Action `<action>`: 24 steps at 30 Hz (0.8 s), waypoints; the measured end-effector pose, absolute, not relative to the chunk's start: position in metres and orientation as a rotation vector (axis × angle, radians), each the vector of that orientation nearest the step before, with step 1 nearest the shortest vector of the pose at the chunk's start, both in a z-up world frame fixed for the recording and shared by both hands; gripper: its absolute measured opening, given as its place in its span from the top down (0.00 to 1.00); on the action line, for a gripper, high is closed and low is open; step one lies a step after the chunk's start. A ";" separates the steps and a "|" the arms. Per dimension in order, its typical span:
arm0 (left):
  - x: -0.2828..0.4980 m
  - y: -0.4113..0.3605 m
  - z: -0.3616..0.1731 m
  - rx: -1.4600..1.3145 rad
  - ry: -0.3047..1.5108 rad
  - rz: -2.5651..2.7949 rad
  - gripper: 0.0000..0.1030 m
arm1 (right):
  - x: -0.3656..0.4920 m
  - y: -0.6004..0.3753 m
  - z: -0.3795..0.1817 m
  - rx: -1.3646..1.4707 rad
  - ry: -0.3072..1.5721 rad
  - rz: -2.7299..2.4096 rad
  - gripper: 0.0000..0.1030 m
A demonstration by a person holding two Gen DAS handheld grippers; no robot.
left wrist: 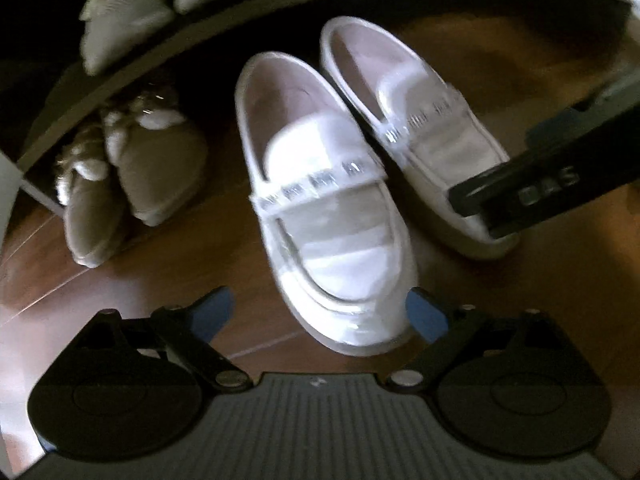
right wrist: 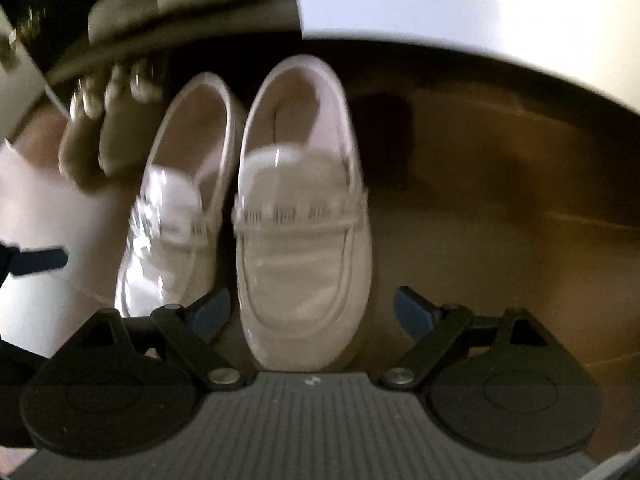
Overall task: Organize scattered shoes
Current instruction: 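Lower the right gripper into both loafer heels and close it, then lift the white loafers and carry them into the cabinet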
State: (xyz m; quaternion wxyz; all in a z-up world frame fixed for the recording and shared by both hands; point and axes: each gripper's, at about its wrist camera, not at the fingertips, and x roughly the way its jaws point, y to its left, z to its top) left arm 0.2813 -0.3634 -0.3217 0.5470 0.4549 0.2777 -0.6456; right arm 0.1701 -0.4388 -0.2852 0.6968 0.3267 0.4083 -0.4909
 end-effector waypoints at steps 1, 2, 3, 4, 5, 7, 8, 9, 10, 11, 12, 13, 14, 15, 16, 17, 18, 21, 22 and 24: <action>0.281 -0.363 -0.324 1.080 0.675 -1.535 0.08 | 0.171 -0.440 -0.291 0.726 0.934 -1.096 0.16; 0.279 -0.364 -0.328 1.086 0.692 -1.537 0.08 | 0.172 -0.441 -0.297 0.734 0.950 -1.101 0.14; 0.278 -0.365 -0.332 1.092 0.701 -1.537 0.08 | 0.172 -0.442 -0.301 0.752 0.946 -1.097 0.17; 0.277 -0.366 -0.335 1.096 0.696 -1.536 0.09 | 0.171 -0.443 -0.304 0.773 0.936 -1.089 0.20; 0.278 -0.370 -0.339 1.090 0.702 -1.547 0.10 | 0.170 -0.443 -0.305 0.786 0.925 -1.081 0.23; 0.281 -0.377 -0.342 1.062 0.741 -1.568 0.14 | 0.169 -0.443 -0.305 0.783 0.915 -1.076 0.24; 0.282 -0.380 -0.343 1.052 0.751 -1.566 0.14 | 0.169 -0.442 -0.305 0.781 0.909 -1.074 0.25; 0.283 -0.381 -0.343 1.047 0.744 -1.569 0.14 | 0.169 -0.443 -0.305 0.771 0.908 -1.073 0.26; 0.285 -0.386 -0.343 1.036 0.725 -1.573 0.14 | 0.168 -0.444 -0.304 0.751 0.910 -1.073 0.27; 0.287 -0.390 -0.344 1.027 0.725 -1.577 0.14 | 0.168 -0.445 -0.302 0.731 0.912 -1.074 0.29; 0.289 -0.395 -0.344 1.019 0.724 -1.580 0.14 | 0.170 -0.447 -0.303 0.718 0.914 -1.073 0.31; 0.291 -0.402 -0.344 1.014 0.722 -1.580 0.14 | 0.173 -0.451 -0.303 0.706 0.918 -1.070 0.31; 0.291 -0.409 -0.345 1.009 0.716 -1.580 0.14 | 0.174 -0.456 -0.303 0.697 0.923 -1.066 0.31; 0.292 -0.416 -0.346 1.003 0.712 -1.580 0.14 | 0.175 -0.461 -0.302 0.694 0.925 -1.065 0.31; 0.294 -0.422 -0.346 0.994 0.710 -1.578 0.14 | 0.177 -0.465 -0.302 0.686 0.928 -1.065 0.31; 0.294 -0.425 -0.346 0.988 0.709 -1.575 0.14 | 0.179 -0.468 -0.302 0.680 0.929 -1.067 0.31; 0.295 -0.433 -0.346 0.985 0.704 -1.571 0.14 | 0.180 -0.471 -0.301 0.678 0.928 -1.069 0.31; 0.296 -0.443 -0.344 0.987 0.690 -1.560 0.16 | 0.181 -0.483 -0.298 0.722 0.902 -1.074 0.29; 0.297 -0.443 -0.343 0.985 0.692 -1.558 0.18 | 0.180 -0.484 -0.296 0.740 0.895 -1.074 0.29; 0.297 -0.438 -0.341 0.991 0.688 -1.562 0.20 | 0.173 -0.484 -0.292 0.780 0.841 -1.085 0.31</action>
